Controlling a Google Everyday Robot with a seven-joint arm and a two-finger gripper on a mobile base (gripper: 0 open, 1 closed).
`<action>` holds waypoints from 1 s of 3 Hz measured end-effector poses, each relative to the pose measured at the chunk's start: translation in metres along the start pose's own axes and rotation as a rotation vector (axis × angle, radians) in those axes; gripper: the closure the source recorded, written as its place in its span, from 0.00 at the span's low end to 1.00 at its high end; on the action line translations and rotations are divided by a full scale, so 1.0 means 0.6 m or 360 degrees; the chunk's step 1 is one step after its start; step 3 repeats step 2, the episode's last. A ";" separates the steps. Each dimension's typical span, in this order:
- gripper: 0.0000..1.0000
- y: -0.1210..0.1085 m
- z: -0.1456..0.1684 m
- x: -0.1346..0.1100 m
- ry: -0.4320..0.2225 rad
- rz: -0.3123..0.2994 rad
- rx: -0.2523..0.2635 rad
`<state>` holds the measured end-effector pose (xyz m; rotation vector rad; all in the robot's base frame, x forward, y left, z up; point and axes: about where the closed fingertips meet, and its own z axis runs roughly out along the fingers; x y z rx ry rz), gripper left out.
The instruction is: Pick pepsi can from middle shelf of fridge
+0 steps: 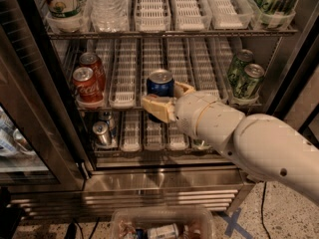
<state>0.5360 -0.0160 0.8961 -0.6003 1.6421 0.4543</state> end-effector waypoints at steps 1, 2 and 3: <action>1.00 0.059 -0.002 0.016 0.0009 0.0078 -0.0296; 1.00 0.077 -0.005 0.026 0.0036 0.0083 -0.0369; 1.00 0.077 -0.005 0.026 0.0036 0.0083 -0.0369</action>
Offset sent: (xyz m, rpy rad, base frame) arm -0.0190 0.0207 -0.0087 0.0417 0.0473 0.1450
